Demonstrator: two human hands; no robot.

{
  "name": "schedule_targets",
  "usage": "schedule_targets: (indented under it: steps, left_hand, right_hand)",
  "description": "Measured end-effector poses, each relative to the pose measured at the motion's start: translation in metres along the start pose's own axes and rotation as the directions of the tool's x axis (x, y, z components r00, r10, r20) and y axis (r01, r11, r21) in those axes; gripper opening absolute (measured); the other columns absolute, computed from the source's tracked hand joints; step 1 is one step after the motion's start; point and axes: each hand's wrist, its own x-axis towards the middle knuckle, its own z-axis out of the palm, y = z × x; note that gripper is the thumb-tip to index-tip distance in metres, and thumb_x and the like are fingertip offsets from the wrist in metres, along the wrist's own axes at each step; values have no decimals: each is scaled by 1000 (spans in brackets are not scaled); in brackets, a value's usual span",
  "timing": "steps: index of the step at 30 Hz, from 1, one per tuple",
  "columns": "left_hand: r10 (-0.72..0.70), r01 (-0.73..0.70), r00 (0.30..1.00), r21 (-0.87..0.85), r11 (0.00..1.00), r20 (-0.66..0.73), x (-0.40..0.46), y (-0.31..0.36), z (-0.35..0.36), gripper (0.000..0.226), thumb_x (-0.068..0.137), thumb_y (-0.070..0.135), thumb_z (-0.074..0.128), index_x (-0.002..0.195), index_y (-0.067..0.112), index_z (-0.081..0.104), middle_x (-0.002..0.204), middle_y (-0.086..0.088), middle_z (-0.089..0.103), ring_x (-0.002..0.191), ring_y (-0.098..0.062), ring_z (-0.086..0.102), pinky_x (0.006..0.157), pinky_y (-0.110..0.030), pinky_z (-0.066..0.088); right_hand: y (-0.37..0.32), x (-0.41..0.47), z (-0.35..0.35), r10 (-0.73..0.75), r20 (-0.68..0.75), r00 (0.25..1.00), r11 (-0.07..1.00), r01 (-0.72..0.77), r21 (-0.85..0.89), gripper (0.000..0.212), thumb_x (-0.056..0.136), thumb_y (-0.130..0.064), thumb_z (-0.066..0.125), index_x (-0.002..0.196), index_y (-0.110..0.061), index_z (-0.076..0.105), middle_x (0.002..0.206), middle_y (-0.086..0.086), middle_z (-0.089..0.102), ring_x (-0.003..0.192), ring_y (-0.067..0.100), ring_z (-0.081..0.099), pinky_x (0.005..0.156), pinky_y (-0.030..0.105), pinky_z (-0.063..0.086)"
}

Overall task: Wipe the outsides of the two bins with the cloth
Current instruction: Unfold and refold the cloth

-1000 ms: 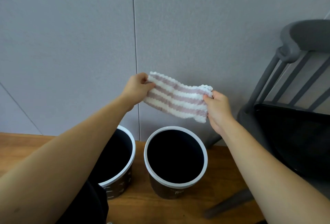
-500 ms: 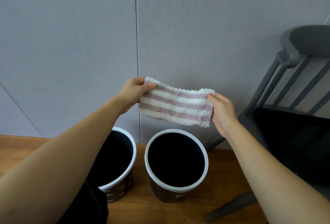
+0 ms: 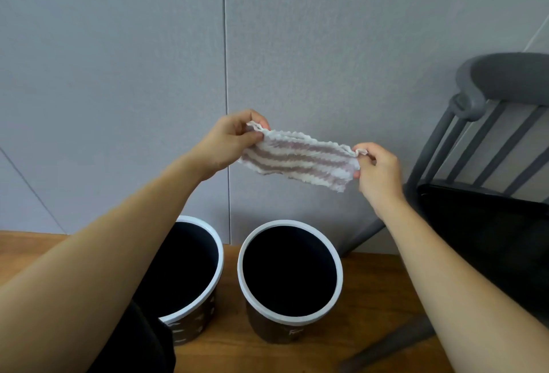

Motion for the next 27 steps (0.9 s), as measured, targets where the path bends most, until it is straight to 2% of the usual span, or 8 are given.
schedule_targets:
  steps: [2,5,9,12,15,19,24,27]
  left_hand:
    - [35,-35,999,-10,999,25,0,10,5,28,95,0,47,86,21,63,83,-2,67,75,-15,62,66,-26,48]
    - [45,-39,995,-58,998,90,-2,19,14,33,93,-9,39,84,16,58,97,-6,72,86,-18,67,71,-26,53]
    - [73,-56,987,-117,992,144,-2,27,20,32,93,-13,37,82,15,49,97,-11,72,77,-12,67,62,-19,48]
    - [85,-70,991,-138,988,104,-2,29,26,15,92,-5,55,91,11,53,100,-24,69,84,-21,68,73,-31,55]
    - [67,-68,998,-71,995,-16,0,29,29,12,84,3,69,84,12,60,93,-23,68,83,-22,64,78,-38,51]
    - [116,-116,993,5,993,-36,-1,27,35,16,79,5,74,76,17,63,97,2,69,87,-17,62,81,-29,50]
    - [92,-92,996,-71,993,-4,-2,25,38,14,81,2,72,79,12,62,79,2,71,76,-11,65,69,-21,51]
    - [103,-101,995,-68,993,17,-2,24,38,14,82,2,72,78,12,63,74,6,70,71,-7,65,64,-17,49]
  right_hand:
    - [-10,1,4,75,25,997,976,-78,203,33,101,-8,41,78,-24,58,87,3,64,77,20,66,61,33,57]
    - [-29,2,11,115,134,984,865,-166,473,28,97,2,42,77,-14,53,87,10,63,83,22,64,78,36,57]
    - [-56,2,21,61,274,960,774,-219,594,27,89,8,42,76,-10,56,77,7,68,71,20,63,64,28,52]
    - [-71,2,30,-11,380,925,828,-205,521,26,91,2,49,80,-15,64,83,6,70,74,19,64,67,29,52]
    - [-78,2,37,-33,408,913,868,-176,465,22,93,-6,58,81,-20,69,77,-2,69,68,13,63,63,25,52]
    - [-81,0,44,-5,447,895,881,-207,425,4,88,-14,70,85,-17,70,83,1,74,74,14,68,66,26,55]
    - [-76,-1,43,112,381,918,924,-237,300,29,80,-24,78,87,-15,51,74,-4,61,58,8,56,49,18,45]
    - [-73,-3,40,141,392,909,924,-263,278,25,81,-24,76,84,-16,53,68,-3,60,55,7,54,47,18,44]
